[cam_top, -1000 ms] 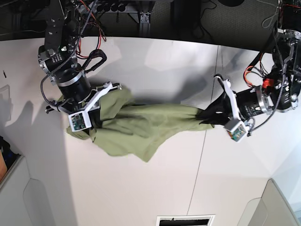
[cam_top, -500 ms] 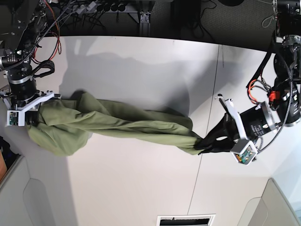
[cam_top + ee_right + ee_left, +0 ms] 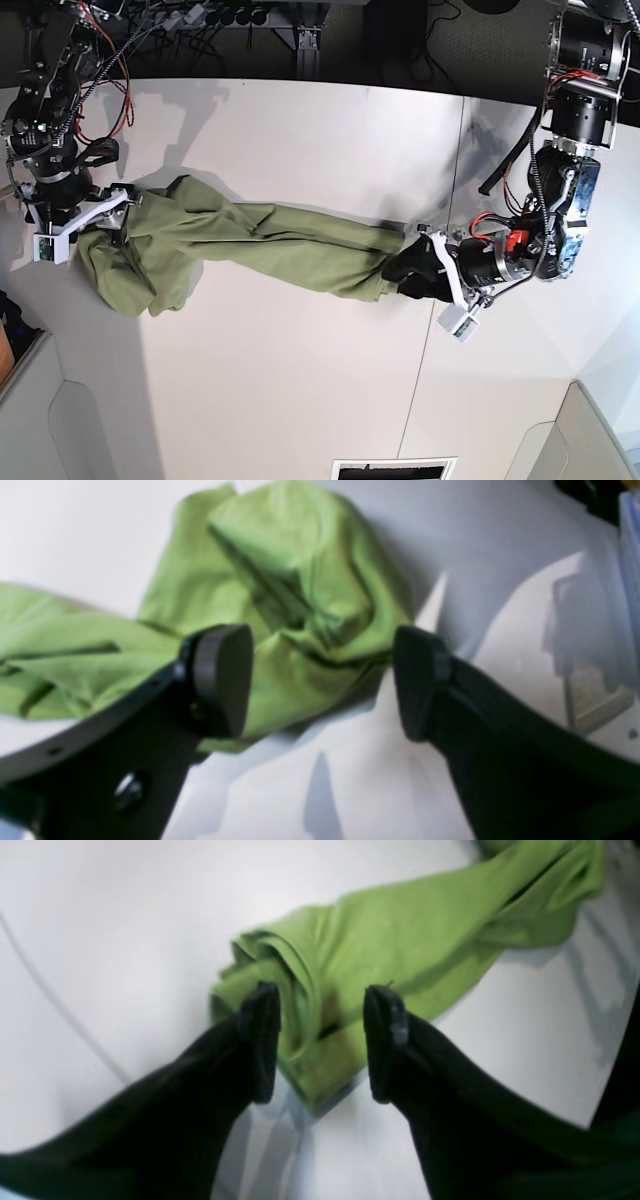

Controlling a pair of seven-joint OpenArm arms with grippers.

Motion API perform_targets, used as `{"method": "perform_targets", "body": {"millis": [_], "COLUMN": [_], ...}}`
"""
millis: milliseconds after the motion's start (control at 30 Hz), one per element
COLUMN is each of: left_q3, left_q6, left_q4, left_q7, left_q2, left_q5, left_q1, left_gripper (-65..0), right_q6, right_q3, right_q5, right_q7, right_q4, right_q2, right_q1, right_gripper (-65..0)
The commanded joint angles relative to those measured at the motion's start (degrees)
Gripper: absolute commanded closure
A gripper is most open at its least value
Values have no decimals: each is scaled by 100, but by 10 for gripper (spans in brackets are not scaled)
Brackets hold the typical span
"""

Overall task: Layout the t-shirt on the table in an organized manner, then fold the t-shirt properly
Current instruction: 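Grasp the shirt with the left gripper and stretch it between grippers, then lower the stretched shirt onto the table with both grippers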

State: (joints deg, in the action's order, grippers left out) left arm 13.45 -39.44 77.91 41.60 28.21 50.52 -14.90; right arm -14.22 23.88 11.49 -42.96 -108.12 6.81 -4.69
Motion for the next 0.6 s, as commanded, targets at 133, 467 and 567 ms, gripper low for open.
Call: {"method": "perform_targets", "body": {"millis": [133,467,567], "left_q3": [-28,-28,-28], "left_q6": [-56,-56,-56], "left_q4": [852,1165,1117], "left_q7": [26,-678,-1060], "left_q2": [455,-391,-584], "left_q5": [238,-1161,-1696], "left_q1": [413,1224,1150], "left_gripper": [-300,-240,-240], "right_q6": [-415,-407,-398], "right_q3": [-7,-7,-7], "right_q5": [660,645,581], "right_q7": [81,675,675], "right_q4": [-138,247,654], "right_q2": [-81,-588,-588], "right_q1": [-566,-632,-389], "right_gripper": [-432,-432,-432]}}
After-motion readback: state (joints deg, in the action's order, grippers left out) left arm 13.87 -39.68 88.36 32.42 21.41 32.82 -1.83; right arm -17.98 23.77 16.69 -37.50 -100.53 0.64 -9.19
